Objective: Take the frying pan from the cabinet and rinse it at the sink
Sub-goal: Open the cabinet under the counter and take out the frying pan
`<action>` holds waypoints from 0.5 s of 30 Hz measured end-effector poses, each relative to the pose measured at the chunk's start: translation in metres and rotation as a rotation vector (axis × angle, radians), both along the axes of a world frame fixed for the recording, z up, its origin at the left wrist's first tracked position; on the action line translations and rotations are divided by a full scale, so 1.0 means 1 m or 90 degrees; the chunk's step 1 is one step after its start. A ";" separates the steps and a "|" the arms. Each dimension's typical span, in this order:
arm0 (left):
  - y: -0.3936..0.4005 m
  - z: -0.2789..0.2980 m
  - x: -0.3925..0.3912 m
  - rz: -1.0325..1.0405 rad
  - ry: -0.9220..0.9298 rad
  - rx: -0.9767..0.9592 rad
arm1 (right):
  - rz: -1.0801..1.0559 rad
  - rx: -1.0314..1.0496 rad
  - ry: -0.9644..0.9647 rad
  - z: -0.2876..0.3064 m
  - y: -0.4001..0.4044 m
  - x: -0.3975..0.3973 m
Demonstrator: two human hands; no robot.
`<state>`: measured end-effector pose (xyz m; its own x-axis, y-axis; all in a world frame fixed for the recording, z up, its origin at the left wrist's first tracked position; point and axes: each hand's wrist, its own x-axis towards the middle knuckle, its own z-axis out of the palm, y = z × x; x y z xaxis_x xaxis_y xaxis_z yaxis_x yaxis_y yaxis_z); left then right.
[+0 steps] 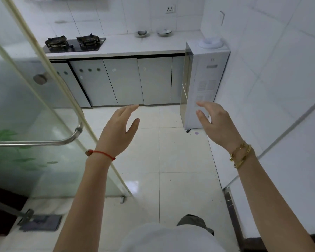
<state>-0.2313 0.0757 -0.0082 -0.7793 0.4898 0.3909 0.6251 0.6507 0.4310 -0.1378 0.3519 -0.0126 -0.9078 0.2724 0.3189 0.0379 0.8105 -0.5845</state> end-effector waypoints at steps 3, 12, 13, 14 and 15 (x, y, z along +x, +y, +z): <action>0.011 -0.003 -0.037 0.007 -0.013 -0.004 | 0.003 -0.007 -0.014 -0.005 0.011 -0.037; 0.052 -0.024 -0.157 0.056 -0.047 -0.008 | 0.061 0.001 -0.032 -0.028 0.057 -0.181; 0.057 -0.024 -0.173 0.066 -0.049 -0.008 | 0.068 -0.002 -0.036 -0.028 0.064 -0.201; 0.063 -0.023 -0.189 0.076 -0.049 -0.009 | 0.075 -0.004 -0.037 -0.027 0.071 -0.221; 0.069 -0.021 -0.205 0.085 -0.048 -0.009 | 0.083 -0.006 -0.038 -0.024 0.078 -0.241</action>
<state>-0.4358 0.1444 -0.0296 -0.8651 0.3846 0.3220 0.4983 0.7325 0.4638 -0.3787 0.4295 -0.0370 -0.9528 0.1533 0.2620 -0.0333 0.8052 -0.5921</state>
